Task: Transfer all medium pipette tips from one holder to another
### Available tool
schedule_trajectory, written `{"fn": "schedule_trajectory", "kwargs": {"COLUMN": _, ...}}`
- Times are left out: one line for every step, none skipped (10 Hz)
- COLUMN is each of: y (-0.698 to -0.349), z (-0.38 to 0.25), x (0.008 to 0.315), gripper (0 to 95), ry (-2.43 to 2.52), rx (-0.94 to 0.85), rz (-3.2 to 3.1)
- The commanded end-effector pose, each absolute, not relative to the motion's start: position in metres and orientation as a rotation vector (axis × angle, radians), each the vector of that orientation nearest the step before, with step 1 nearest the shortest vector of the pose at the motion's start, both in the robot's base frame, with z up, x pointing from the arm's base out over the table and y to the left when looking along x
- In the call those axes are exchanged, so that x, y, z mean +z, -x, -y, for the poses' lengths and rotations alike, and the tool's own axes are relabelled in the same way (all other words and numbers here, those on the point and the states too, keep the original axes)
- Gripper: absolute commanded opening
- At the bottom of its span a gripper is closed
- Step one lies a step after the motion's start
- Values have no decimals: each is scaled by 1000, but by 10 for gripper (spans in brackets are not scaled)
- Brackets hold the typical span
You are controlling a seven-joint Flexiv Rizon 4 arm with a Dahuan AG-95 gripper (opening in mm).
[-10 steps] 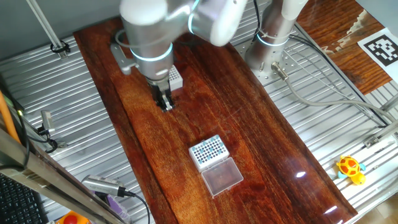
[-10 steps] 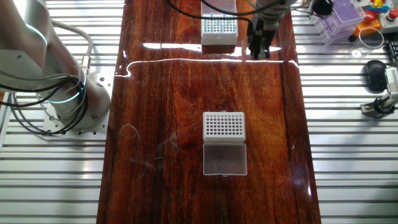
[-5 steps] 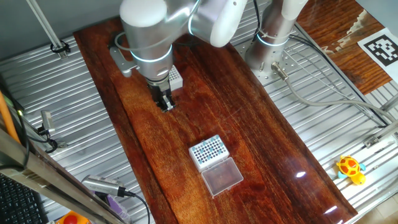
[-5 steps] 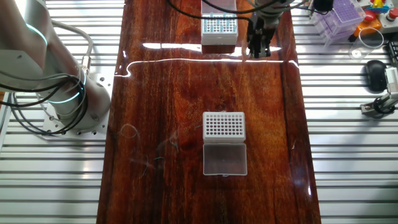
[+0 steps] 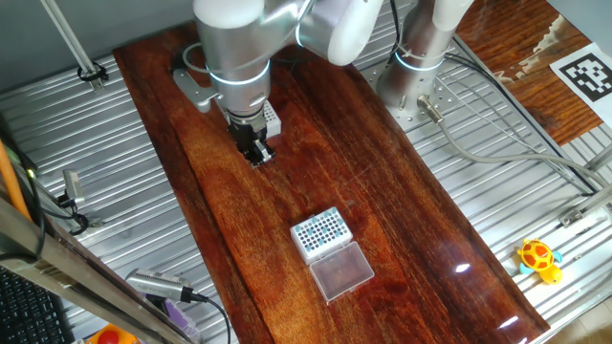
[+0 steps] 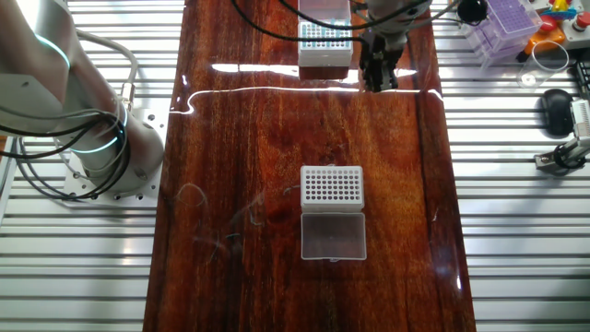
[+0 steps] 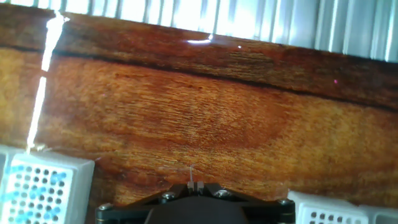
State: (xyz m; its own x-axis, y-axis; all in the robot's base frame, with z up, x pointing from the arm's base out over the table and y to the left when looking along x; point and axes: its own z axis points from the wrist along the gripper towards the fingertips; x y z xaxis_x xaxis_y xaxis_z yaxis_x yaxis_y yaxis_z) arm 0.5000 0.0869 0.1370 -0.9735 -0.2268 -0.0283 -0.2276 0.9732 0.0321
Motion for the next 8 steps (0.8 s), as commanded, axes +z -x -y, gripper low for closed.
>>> {"fn": "schedule_trajectory", "kwargs": {"y": -501, "z": -87, "x": 137, "gripper": 0, "ry": 530, "rx": 68, "rz": -3098}}
{"fn": "schedule_trajectory", "kwargs": {"y": -501, "z": -87, "x": 137, "gripper": 0, "ry": 564, "rx": 86, "rz": -3097}}
{"fn": "schedule_trajectory", "kwargs": {"y": -501, "z": -87, "x": 137, "gripper": 0, "ry": 578, "rx": 91, "rz": -3104}}
{"fn": "schedule_trajectory", "kwargs": {"y": -501, "z": -87, "x": 137, "gripper": 0, "ry": 582, "rx": 92, "rz": -3108}}
{"fn": "schedule_trajectory", "kwargs": {"y": -501, "z": -87, "x": 137, "gripper": 0, "ry": 587, "rx": 95, "rz": -3109}}
{"fn": "schedule_trajectory", "kwargs": {"y": -504, "z": -92, "x": 136, "gripper": 0, "ry": 599, "rx": 107, "rz": -3108}}
{"fn": "schedule_trajectory", "kwargs": {"y": -511, "z": -111, "x": 133, "gripper": 0, "ry": 581, "rx": 134, "rz": -3121}}
{"fn": "schedule_trajectory", "kwargs": {"y": -516, "z": -131, "x": 131, "gripper": 0, "ry": 549, "rx": 134, "rz": -3133}}
